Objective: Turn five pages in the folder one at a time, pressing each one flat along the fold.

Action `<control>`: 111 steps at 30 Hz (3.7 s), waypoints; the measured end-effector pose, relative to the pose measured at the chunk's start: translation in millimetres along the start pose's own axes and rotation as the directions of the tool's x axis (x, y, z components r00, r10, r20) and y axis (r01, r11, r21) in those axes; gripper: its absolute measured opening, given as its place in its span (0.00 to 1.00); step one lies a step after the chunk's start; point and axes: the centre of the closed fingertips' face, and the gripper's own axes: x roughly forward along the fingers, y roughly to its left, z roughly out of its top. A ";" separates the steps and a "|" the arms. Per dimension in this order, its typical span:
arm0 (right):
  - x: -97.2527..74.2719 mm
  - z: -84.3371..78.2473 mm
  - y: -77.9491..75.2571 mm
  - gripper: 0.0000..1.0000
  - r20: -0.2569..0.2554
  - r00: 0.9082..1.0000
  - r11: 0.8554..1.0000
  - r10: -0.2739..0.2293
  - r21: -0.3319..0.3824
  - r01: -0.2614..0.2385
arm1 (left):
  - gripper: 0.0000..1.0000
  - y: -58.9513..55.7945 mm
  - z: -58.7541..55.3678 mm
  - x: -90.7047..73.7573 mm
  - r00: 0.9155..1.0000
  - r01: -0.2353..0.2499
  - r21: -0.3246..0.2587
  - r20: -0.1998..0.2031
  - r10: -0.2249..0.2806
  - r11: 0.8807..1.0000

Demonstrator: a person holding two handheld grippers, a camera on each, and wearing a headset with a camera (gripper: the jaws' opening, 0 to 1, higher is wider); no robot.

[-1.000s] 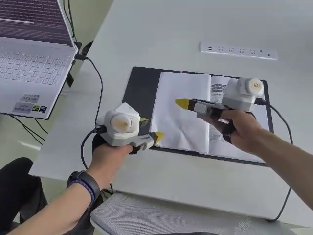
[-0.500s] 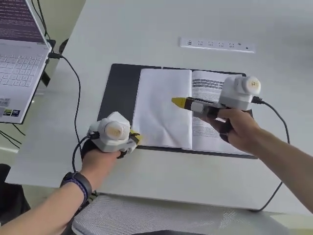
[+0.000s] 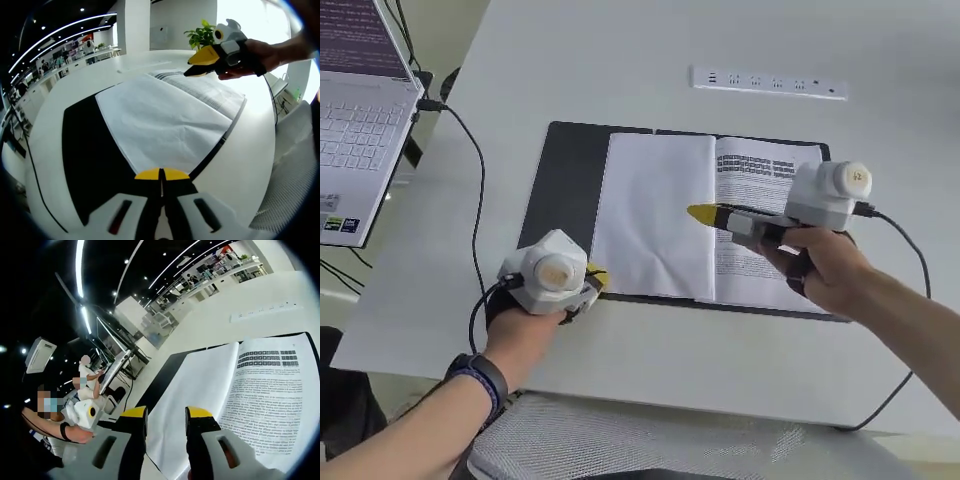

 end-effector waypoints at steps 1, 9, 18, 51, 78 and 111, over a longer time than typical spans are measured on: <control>-0.4 1.2 -0.9 0.28 -0.001 1.000 1.000 0.000 -0.002 0.000 | 0.00 0.0 0.0 -0.1 1.000 0.000 -0.003 0.000 0.000 1.000; -4.7 14.3 -17.8 0.27 -0.006 1.000 0.999 -0.019 -0.026 0.019 | 0.00 0.4 -0.3 0.1 1.000 0.002 -0.028 -0.001 -0.002 1.000; -0.5 16.3 -45.6 0.21 0.009 0.999 0.999 -0.053 -0.002 0.053 | 0.00 0.3 -0.1 -0.3 1.000 0.007 -0.073 -0.005 -0.007 0.997; 21.0 -5.2 -68.0 0.00 0.101 0.994 0.995 -0.031 0.096 0.021 | 0.00 1.8 -0.4 3.5 0.998 0.007 -0.047 -0.056 -0.010 0.999; 52.0 48.0 -118.0 0.00 0.158 0.986 0.987 -0.061 0.156 0.036 | 0.00 2.5 -0.9 3.9 0.999 0.001 -0.077 -0.050 -0.005 0.997; 73.7 100.0 -162.3 0.00 0.322 0.925 0.944 -0.204 0.314 0.099 | 0.00 -6.2 10.4 -10.0 0.999 0.014 -0.087 -0.047 -0.018 0.996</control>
